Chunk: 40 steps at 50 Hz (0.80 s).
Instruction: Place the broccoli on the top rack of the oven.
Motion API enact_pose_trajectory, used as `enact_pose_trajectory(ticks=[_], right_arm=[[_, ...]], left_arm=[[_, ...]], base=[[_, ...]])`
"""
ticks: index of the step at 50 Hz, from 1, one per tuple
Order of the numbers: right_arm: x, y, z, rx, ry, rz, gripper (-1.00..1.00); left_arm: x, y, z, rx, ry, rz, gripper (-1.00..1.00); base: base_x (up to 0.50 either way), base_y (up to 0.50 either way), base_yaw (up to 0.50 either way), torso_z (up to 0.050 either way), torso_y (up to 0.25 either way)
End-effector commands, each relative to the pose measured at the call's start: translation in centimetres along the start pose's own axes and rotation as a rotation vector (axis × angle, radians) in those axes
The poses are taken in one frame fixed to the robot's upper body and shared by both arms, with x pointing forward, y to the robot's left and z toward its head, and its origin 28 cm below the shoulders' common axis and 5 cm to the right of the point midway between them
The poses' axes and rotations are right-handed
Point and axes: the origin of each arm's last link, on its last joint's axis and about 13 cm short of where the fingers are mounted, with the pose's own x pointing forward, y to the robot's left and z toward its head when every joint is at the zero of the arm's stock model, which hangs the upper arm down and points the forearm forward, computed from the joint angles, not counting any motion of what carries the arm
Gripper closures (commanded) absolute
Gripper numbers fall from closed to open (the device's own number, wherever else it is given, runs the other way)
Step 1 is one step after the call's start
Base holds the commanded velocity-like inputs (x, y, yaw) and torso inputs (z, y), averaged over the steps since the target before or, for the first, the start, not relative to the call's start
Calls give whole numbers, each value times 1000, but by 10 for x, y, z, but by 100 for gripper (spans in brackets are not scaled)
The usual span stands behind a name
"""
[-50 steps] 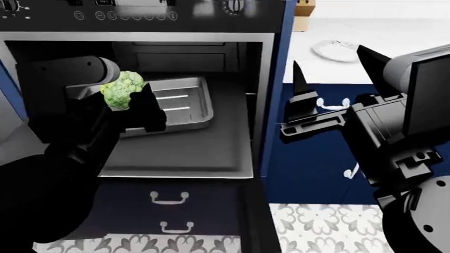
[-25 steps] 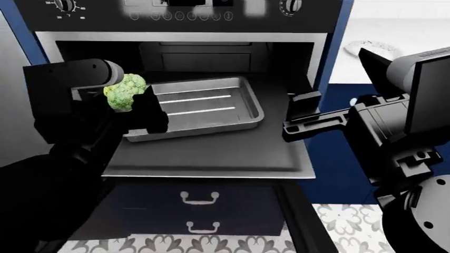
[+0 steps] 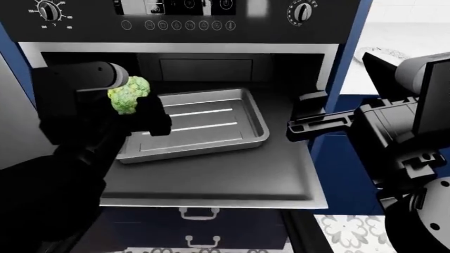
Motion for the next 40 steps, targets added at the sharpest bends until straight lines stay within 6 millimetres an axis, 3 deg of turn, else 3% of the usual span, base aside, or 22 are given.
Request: enact_pose_trajectory(ticks=[1,19,27,40], right_arm=[[-1,0,-4,8,5,1,-100],[1,-3,-10,23,12,2,-100],[2,-5,-14,28,15,-1,-100],[2,-5,-17,43,13,-8,-100]], left_arm=[[5,-2,-3,2,28,-10,100],[34,-13,-2,39,76,-23,100],[59,-15,-8,53,105,-17,100],[77,-16,-20,65,164,2,100]], base=[[0,0,0,0,0],[0,0,0,0,0],[0,0,0,0,1],[0,0,0,0,0]])
